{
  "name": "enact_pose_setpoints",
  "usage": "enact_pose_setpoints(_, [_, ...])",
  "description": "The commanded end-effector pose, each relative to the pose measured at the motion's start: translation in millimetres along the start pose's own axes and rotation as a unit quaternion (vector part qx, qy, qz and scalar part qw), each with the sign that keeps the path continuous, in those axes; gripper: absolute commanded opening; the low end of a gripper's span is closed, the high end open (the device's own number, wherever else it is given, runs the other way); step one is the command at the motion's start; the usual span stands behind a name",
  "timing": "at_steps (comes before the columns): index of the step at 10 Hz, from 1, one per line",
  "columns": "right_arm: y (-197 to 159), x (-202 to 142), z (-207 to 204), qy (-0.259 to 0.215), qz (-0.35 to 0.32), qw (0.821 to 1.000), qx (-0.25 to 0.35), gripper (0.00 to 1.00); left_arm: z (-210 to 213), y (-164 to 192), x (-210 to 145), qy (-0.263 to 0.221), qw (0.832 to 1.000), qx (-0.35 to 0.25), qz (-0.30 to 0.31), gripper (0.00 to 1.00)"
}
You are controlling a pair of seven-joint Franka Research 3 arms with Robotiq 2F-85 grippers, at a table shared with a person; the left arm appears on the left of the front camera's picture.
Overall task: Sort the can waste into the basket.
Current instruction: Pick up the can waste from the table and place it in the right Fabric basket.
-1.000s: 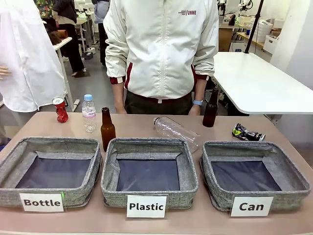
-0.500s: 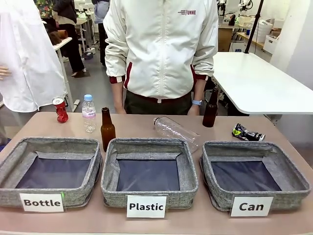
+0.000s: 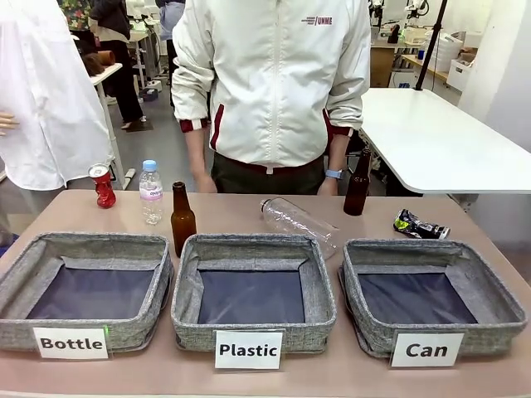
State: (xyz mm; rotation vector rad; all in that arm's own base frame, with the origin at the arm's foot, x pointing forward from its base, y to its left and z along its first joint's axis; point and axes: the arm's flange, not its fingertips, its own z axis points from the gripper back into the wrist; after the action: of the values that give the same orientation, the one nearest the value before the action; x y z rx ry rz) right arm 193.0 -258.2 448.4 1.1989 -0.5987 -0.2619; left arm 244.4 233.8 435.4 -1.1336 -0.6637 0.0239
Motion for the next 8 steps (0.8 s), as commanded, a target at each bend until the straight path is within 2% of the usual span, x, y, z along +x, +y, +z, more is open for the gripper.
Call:
enact_pose_setpoints(1, [1.0,-0.9,0.3,-0.008,0.014,1.000,0.005,1.00,-0.3,1.8,1.9,-0.005,1.000,-0.006,-0.011,1.00])
enact_pose_setpoints(5, [1.0,-0.9,0.3,-0.008,0.014,1.000,0.005,1.00,-1.5,1.5,-0.7,0.000,1.000,0.003,0.001,1.00])
enact_pose_setpoints(6, [1.0,-0.9,0.3,-0.008,0.014,1.000,0.005,1.00,-12.0,0.3,16.8,0.018,1.000,0.006,-0.015,1.00])
enact_pose_setpoints(8, [1.0,-0.9,0.3,-0.008,0.014,1.000,0.005,1.00,-49.1,4.5,80.3,0.000,0.994,0.025,-0.103,1.00])
